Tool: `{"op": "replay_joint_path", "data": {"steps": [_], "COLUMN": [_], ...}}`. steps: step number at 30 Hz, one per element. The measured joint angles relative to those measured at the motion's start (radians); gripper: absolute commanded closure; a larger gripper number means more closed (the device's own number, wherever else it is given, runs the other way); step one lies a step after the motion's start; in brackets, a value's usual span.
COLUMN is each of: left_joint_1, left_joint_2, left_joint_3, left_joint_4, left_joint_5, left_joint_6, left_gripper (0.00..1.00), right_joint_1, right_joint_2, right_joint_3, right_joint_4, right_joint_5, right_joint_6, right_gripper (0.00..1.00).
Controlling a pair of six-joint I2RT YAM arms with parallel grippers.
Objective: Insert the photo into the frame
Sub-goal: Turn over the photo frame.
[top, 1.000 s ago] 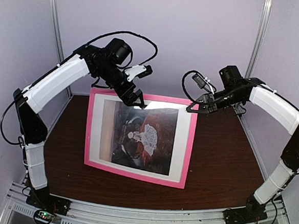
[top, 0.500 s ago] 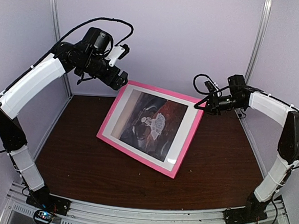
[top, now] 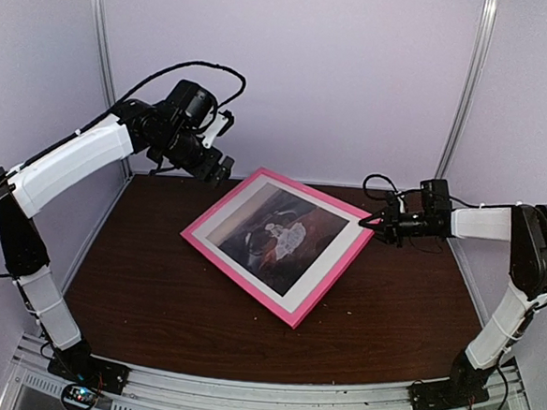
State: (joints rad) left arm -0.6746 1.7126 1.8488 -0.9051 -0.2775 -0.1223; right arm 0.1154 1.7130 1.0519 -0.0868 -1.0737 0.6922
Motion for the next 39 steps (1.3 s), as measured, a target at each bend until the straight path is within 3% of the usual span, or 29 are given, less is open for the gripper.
{"op": "replay_joint_path", "data": {"steps": [6,16,25,39], "left_joint_1": [0.000,0.000,0.000,0.000], "left_joint_2": [0.000,0.000,0.000,0.000], "left_joint_3": [-0.098,-0.112,-0.167,-0.261], "left_joint_4": [0.016,0.045,0.053,0.085], "left_joint_5": [0.005,0.032,0.035,0.031], "left_joint_6": [-0.040,-0.065,-0.071,-0.095], "left_gripper": [0.02,0.02,0.02,0.02], "right_joint_1": [0.000,0.000,0.000,-0.006], "right_joint_2": [0.000,0.014,0.060,-0.003], "right_joint_3": [-0.127,-0.285,-0.386,-0.447], "right_joint_4": [0.179,0.398,0.442,0.436], "right_joint_5": [0.014,0.035,0.152,0.263], "right_joint_6": [0.135,0.270,0.280,0.239], "right_gripper": [0.89,0.73,0.65,0.30]}}
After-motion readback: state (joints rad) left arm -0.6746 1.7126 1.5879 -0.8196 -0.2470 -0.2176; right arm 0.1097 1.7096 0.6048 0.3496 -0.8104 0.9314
